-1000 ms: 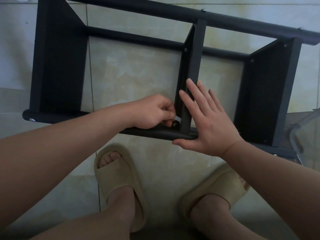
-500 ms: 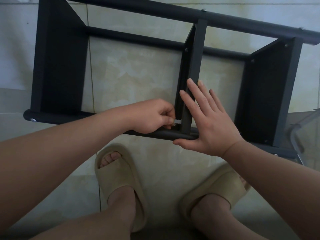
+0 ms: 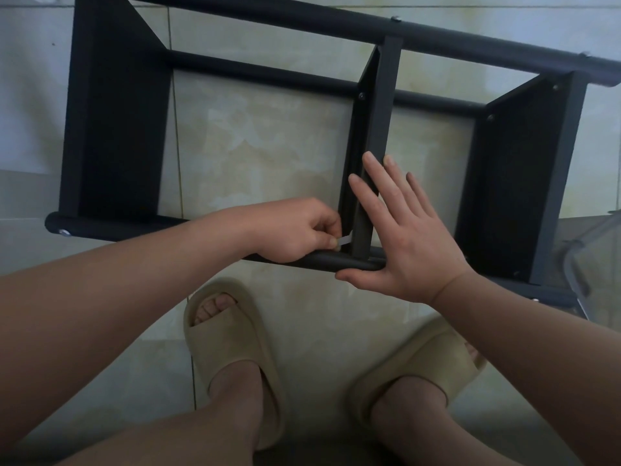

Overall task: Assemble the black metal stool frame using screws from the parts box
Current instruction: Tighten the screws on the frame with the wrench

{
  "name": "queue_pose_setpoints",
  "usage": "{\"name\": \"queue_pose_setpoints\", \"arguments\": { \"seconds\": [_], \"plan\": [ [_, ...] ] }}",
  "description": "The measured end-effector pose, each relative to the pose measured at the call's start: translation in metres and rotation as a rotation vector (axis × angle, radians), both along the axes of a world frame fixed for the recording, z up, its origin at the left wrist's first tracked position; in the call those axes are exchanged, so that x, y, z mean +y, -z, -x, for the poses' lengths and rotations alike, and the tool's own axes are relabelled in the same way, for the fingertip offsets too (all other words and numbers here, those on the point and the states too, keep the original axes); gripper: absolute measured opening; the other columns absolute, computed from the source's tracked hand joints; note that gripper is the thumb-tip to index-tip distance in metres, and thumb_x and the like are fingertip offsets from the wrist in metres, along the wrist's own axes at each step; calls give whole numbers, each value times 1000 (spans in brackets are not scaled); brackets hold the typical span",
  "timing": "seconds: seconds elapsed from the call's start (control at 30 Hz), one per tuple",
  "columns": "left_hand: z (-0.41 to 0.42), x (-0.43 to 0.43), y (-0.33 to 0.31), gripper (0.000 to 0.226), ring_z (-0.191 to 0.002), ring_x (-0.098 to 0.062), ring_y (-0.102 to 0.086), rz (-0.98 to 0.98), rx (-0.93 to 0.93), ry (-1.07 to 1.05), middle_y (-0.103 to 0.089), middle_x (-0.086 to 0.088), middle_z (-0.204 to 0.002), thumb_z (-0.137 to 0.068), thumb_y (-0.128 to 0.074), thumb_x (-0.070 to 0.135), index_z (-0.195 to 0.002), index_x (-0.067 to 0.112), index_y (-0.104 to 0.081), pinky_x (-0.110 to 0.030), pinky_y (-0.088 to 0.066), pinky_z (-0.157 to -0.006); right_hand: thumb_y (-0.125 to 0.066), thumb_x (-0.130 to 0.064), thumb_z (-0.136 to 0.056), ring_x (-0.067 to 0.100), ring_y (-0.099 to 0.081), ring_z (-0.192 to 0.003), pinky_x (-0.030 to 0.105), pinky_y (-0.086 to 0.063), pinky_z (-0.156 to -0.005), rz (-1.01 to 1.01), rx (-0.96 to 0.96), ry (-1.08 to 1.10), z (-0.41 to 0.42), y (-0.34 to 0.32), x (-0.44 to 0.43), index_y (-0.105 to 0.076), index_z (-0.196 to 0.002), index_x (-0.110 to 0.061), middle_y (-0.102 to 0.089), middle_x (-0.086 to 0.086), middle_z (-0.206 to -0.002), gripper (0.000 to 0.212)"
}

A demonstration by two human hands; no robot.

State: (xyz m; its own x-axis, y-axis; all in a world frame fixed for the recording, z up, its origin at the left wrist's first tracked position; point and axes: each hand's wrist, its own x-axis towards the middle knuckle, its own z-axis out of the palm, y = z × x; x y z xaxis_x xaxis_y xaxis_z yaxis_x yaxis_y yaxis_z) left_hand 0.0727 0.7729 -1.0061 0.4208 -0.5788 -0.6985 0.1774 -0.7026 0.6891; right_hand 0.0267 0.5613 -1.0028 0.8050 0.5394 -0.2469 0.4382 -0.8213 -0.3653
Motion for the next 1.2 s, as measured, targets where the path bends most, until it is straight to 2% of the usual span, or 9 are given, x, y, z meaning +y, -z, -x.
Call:
{"name": "queue_pose_setpoints", "arguments": {
  "seconds": [0.13,0.27,0.37,0.47,0.6,0.67,0.8,1.03,1.2],
  "plan": [
    [-6,4,0,12,-70,4,-65,2,-42,-41,-72,18,-74,-96,-65,25,-89,34,-69,-13,-47,-67,-51,-81,-81,31,4,-157,55,-10,-125,3,5,-2,0,0,0,-18,-161,-10,0,10,-170,111],
    [-8,5,-3,14,-72,9,-64,-3,-135,-33,-72,20,-74,-92,-70,26,-84,37,-65,-5,-40,-60,-52,-80,-82,32,3,-157,56,-11,-125,-6,3,-1,0,0,0,-19,-161,-9,-1,11,-170,111],
    [-9,3,-4,14,-79,3,-64,31,-163,-89,-72,14,-84,-91,-70,23,-86,36,-66,-15,-48,-70,-52,-79,-82,32,3,-157,57,-12,-125,-7,2,-1,0,0,0,-19,-161,-9,-1,11,-170,110],
    [-7,-2,-3,14,-74,2,-64,103,4,-295,-70,14,-78,-93,-67,15,-87,27,-69,-17,-51,-72,-51,-80,-83,32,3,-156,57,-12,-124,-1,2,-6,0,0,0,-18,-161,-9,0,11,-170,110],
    [-3,-6,0,7,-83,-7,-70,105,330,-544,-71,5,-81,-96,-65,16,-90,18,-69,-25,-56,-73,-50,-80,-82,31,4,-157,56,-11,-125,10,9,-4,-1,0,0,-18,-161,-10,0,11,-170,111],
    [-2,-8,1,5,-80,-10,-72,105,360,-619,-73,3,-76,-95,-67,17,-91,15,-68,-23,-54,-68,-51,-80,-82,31,4,-157,56,-11,-125,7,11,-2,-1,0,0,-19,-161,-10,0,11,-170,110],
    [-1,-13,0,9,-71,-6,-71,126,276,-699,-73,6,-69,-92,-71,13,-85,18,-67,-17,-53,-61,-51,-80,-82,31,4,-157,56,-11,-125,5,11,-3,0,0,0,-19,-161,-10,0,11,-170,110],
    [-1,-12,2,10,-70,-6,-71,130,271,-673,-74,5,-71,-90,-72,12,-84,18,-69,-16,-52,-60,-51,-80,-82,31,5,-157,56,-10,-125,11,12,-5,0,-1,0,-18,-161,-9,0,11,-170,110],
    [1,-11,3,10,-72,-6,-71,108,247,-619,-75,5,-73,-90,-73,14,-84,20,-68,-20,-52,-66,-50,-81,-82,31,5,-156,56,-11,-125,24,7,-12,0,0,0,-18,-161,-10,1,11,-170,110]
  ]
}}
